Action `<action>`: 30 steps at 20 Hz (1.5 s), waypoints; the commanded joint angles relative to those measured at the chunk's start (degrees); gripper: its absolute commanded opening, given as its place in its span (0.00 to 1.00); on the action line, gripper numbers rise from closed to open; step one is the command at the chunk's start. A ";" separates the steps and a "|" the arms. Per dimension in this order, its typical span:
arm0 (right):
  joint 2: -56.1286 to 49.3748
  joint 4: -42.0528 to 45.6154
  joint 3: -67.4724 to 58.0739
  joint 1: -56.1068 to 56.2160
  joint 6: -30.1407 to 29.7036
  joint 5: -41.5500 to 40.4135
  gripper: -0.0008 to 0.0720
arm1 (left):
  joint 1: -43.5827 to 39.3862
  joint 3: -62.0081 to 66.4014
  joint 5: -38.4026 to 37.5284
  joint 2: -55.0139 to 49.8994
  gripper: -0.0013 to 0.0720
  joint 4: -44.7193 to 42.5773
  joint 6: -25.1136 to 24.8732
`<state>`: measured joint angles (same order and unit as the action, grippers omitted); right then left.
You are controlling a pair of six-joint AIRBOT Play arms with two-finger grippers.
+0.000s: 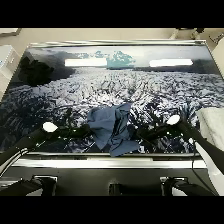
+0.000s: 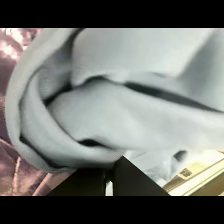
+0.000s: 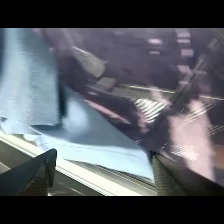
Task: Fold the clothes and pants, and hang the long-sleeved shirts on hangers.
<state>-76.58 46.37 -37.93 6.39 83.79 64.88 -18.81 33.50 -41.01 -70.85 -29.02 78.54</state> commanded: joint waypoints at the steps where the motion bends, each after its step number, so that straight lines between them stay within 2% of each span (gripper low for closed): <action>1: -2.29 -3.02 0.22 4.55 -1.40 -0.92 0.82 | 0.50 -0.02 -0.07 2.12 0.05 0.09 -0.13; 2: -2.40 -3.65 0.22 5.57 -2.10 -0.92 0.67 | 0.83 0.00 -0.07 2.60 0.05 0.11 -0.13; 3: -2.40 -3.91 0.15 6.14 -3.08 -0.63 0.47 | 1.38 0.00 -0.09 3.08 0.05 0.11 -0.11; 4: -2.36 -3.54 -0.04 5.99 -3.56 -0.02 0.13 | 2.03 0.13 -0.11 3.69 0.05 0.11 -0.11; 5: -2.34 -2.99 -0.59 5.38 -3.54 0.85 0.06 | 2.75 0.44 -0.17 4.37 0.05 0.11 -0.13; 9: 0.83 2.51 -9.66 -0.92 -2.97 5.73 0.06 | 7.56 6.45 -2.12 9.88 0.05 0.11 -1.01; 13: 8.92 9.79 -31.98 -13.66 0.00 10.16 0.06 | 16.39 24.37 -1.92 19.71 0.05 3.04 -1.66; 15: 13.57 10.73 -44.11 -18.67 -1.88 7.41 0.06 | 19.82 35.23 2.71 23.91 0.05 5.29 -1.70; 16: 16.20 11.43 -49.22 -20.33 -3.93 4.42 0.06 | 20.50 39.58 5.27 25.57 0.05 5.27 -2.84; 18: 21.46 14.01 -54.93 -21.59 -4.35 -2.75 0.06 | 20.61 46.10 9.33 28.79 0.05 5.22 -7.26; 21: 29.59 15.93 -55.80 -21.59 -4.22 -11.26 0.06 | 20.50 48.98 12.11 33.24 0.05 5.27 -8.09; 24: 33.81 20.44 -55.80 -21.59 -0.42 -10.45 0.06 | 20.52 48.98 13.33 36.02 0.05 4.87 -8.13; 27: 35.04 22.75 -55.80 -21.59 -0.02 -10.14 0.06 | 20.52 48.96 14.05 36.15 0.05 3.93 -8.31; 30: 33.77 25.11 -55.80 -21.59 0.24 -9.84 0.06 | 20.52 47.25 11.78 35.08 0.05 -5.92 -8.02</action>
<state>-42.76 68.31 -93.49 -15.14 83.18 55.40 1.65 81.60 -28.21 -35.55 -27.57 70.50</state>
